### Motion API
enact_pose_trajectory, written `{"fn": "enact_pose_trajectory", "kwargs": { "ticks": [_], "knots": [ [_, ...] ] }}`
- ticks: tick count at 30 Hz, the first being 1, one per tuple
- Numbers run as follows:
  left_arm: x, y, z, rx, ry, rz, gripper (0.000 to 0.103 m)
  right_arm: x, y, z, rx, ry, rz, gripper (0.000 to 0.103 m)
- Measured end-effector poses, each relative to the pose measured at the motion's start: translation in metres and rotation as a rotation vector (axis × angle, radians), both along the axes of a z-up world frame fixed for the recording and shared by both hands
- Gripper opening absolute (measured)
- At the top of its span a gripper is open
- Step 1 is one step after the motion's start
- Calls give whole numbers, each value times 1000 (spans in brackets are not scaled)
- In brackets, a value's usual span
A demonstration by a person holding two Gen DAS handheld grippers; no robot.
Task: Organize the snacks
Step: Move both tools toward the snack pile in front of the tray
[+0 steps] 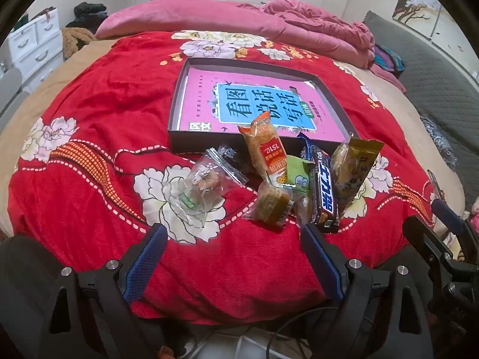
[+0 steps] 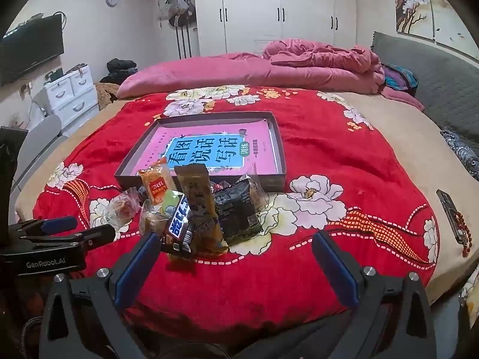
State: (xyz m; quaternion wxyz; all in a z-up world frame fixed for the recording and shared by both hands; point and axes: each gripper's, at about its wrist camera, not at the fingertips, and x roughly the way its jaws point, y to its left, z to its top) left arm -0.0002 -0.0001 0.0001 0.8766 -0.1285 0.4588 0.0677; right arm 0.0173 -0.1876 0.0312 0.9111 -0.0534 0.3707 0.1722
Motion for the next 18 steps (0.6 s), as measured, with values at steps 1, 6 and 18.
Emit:
{"fn": "enact_pose_trajectory", "kwargs": {
  "ticks": [1,6,18],
  "knots": [
    [0,0,0,0,1,0,91,0,0,0,0,0,0,102],
    [0,1,0,-5,2,0,91,0,0,0,1,1,0,102],
    [7,0,-11,-23,25,-6,91,5,-1,-4,6,8,-2,102]
  ]
}}
